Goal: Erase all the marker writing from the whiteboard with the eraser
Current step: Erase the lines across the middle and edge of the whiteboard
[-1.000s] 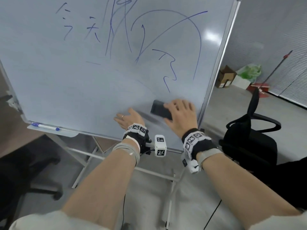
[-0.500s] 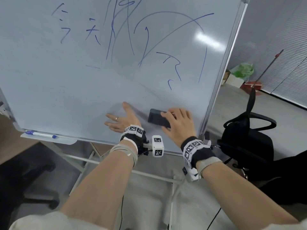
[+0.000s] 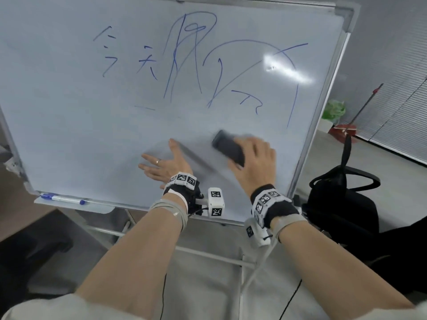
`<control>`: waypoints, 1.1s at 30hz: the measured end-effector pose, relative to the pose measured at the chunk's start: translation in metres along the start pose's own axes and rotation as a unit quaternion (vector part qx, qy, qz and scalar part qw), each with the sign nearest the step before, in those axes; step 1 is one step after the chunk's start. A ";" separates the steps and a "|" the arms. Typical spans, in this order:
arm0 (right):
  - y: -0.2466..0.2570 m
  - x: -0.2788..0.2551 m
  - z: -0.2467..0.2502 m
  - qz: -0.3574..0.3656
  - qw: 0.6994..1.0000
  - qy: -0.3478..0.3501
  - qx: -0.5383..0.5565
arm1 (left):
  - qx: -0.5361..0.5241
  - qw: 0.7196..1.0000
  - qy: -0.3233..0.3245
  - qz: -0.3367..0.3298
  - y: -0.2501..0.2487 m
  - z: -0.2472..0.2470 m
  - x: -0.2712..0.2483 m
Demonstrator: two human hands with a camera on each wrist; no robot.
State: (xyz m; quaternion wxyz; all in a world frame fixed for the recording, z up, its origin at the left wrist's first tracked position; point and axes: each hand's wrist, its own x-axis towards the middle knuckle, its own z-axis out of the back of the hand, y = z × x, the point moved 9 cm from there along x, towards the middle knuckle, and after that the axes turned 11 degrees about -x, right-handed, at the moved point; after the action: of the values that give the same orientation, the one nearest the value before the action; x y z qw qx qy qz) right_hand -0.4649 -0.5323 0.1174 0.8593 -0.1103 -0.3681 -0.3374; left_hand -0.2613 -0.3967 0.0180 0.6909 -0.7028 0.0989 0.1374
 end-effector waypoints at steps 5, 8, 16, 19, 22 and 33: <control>-0.044 0.024 0.045 -0.186 0.975 -0.119 0.025 | 0.013 1.000 0.008 -0.001 -0.008 0.008 0.007; 0.001 0.015 0.018 -0.099 0.995 -0.014 0.022 | 0.017 1.000 0.015 -0.011 -0.012 0.011 0.005; -0.016 -0.009 0.019 -0.180 0.984 -0.008 0.007 | 0.036 0.997 0.036 -0.057 -0.035 0.023 0.017; -0.011 -0.010 0.021 -0.179 0.984 0.016 -0.013 | 0.050 0.996 0.053 -0.050 -0.033 0.026 0.017; -0.003 -0.019 0.018 -0.200 0.980 0.011 -0.003 | 0.060 0.994 0.080 -0.049 -0.031 0.024 0.014; 0.019 -0.021 0.017 -0.207 0.978 -0.022 0.007 | 0.046 0.995 0.068 -0.065 -0.050 0.036 0.027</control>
State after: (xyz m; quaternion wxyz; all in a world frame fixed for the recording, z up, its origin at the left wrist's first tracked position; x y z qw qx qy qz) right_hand -0.4724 -0.4996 0.1159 0.7631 -0.0325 -0.4043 -0.5031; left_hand -0.2216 -0.3579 0.0566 0.7213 -0.6833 0.1063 0.0393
